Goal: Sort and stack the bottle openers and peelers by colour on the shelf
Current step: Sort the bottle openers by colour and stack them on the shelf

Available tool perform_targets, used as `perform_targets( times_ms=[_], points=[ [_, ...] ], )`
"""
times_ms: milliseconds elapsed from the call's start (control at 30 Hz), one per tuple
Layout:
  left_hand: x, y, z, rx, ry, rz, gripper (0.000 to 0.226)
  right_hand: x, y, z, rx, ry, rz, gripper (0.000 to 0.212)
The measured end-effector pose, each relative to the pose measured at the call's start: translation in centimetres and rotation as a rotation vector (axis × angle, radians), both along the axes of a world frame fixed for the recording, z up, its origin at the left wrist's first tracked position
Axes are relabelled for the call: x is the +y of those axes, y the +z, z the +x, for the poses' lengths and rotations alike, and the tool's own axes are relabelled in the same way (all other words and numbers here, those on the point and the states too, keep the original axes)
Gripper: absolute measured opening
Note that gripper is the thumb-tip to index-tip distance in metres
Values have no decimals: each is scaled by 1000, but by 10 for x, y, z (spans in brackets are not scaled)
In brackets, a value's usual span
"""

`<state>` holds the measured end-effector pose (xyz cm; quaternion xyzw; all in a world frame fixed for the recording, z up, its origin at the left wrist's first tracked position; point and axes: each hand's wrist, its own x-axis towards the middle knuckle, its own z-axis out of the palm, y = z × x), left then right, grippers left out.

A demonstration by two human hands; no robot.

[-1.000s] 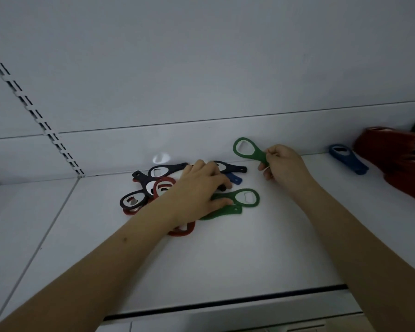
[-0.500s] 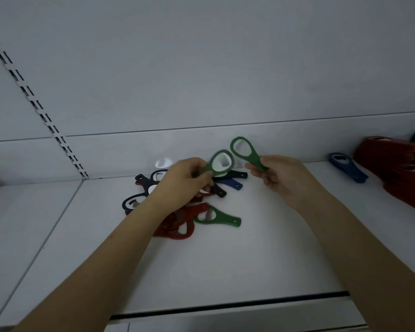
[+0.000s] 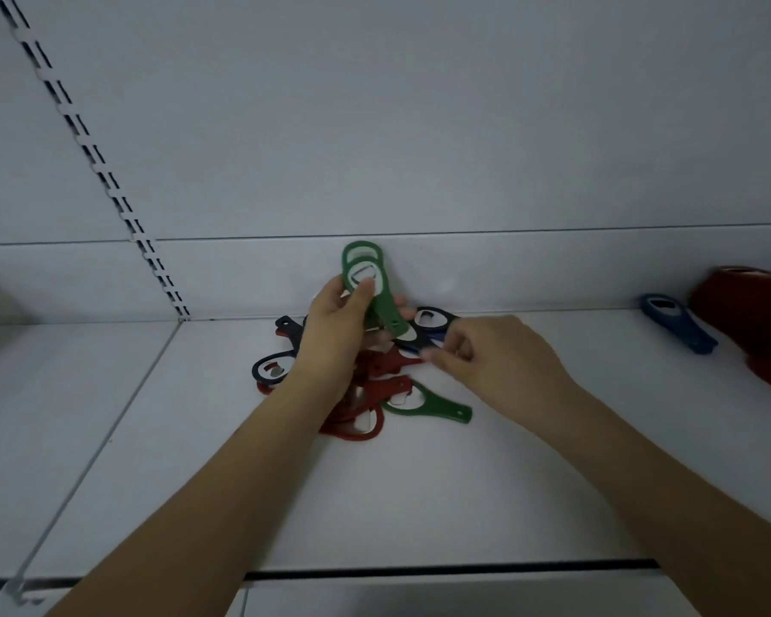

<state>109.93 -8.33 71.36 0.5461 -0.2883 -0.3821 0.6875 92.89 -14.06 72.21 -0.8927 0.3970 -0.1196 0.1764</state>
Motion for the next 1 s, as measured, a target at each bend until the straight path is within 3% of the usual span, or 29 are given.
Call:
perform_targets(
  times_ms=[33, 133, 300, 533, 633, 733, 867, 1000],
  points=[
    [-1, 0, 4, -1, 52, 0, 16, 4, -2, -6, 88, 28, 10, 33],
    [-3, -2, 13, -53, 97, 41, 15, 15, -4, -18, 119, 102, 185, 31],
    [-5, -7, 8, -29, -50, 96, 19, 24, 6, -23, 311, 29, 139, 34],
    [1, -6, -2, -257, -252, 28, 25, 33, 10, -22, 299, 38, 201, 34],
    [-1, -8, -2, -202, -256, 7, 25, 27, 12, -23, 300, 78, 234, 26],
    [-3, -8, -2, -61, -281, 8, 24, 11, 19, -27, 55, 50, 374, 12],
    [1, -6, -7, -78, -354, 8, 19, -7, 32, -22, -578, -52, 709, 10],
    [6, -4, -16, -68, -519, -4, 28, -12, 28, 9, -762, -117, 653, 14]
  ],
)
